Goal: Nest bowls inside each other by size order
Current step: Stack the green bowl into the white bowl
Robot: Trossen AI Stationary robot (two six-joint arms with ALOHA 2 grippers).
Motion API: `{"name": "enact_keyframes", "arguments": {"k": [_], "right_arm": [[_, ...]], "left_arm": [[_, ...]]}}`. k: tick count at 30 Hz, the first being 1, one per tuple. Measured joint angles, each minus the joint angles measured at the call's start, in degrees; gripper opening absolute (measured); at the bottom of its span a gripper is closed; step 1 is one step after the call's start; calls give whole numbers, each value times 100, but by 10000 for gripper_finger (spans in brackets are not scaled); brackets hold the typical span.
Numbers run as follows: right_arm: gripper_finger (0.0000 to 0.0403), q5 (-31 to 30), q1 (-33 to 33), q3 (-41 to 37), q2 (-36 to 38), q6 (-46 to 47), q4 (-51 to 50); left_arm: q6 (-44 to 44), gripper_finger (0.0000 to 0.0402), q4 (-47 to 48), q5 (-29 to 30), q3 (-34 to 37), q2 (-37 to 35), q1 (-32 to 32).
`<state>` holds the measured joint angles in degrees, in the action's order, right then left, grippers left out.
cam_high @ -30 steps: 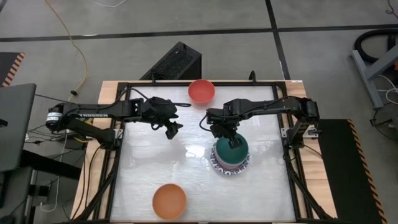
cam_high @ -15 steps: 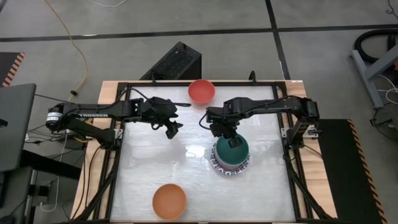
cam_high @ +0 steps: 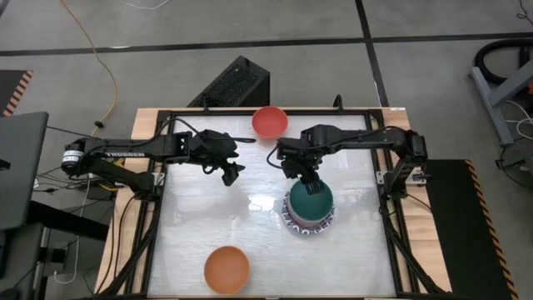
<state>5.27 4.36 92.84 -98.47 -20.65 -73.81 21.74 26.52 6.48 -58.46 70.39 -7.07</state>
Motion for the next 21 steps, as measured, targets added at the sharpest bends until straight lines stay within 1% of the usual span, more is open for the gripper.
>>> {"name": "enact_keyframes", "arguments": {"k": [4, 7, 10, 12, 16, 17, 18, 21], "right_arm": [[190, 67, 68, 204, 34, -4, -90], [175, 409, 68, 291, 109, -56, -83], [142, 627, 60, 297, 122, -63, -93], [108, 694, 56, 294, 84, -67, -141], [27, 694, 66, 294, 72, -174, -103], [15, 694, 68, 294, 72, -194, -75], [11, 694, 66, 294, 72, -198, -50], [17, 694, 98, 290, 70, -122, -36]], "left_arm": [[2, 251, 0, 0, 0, 0, 0], [3, 251, 2, 0, 0, 0, 0], [5, 251, 28, 0, 0, 0, 0], [7, 251, 26, 1, 0, 0, 0], [7, 251, 25, 0, 0, 0, 0], [2, 251, 24, 0, 0, 0, 0], [2, 251, 24, 0, 0, 0, 0], [0, 251, 22, 0, 0, 0, 0]]}}
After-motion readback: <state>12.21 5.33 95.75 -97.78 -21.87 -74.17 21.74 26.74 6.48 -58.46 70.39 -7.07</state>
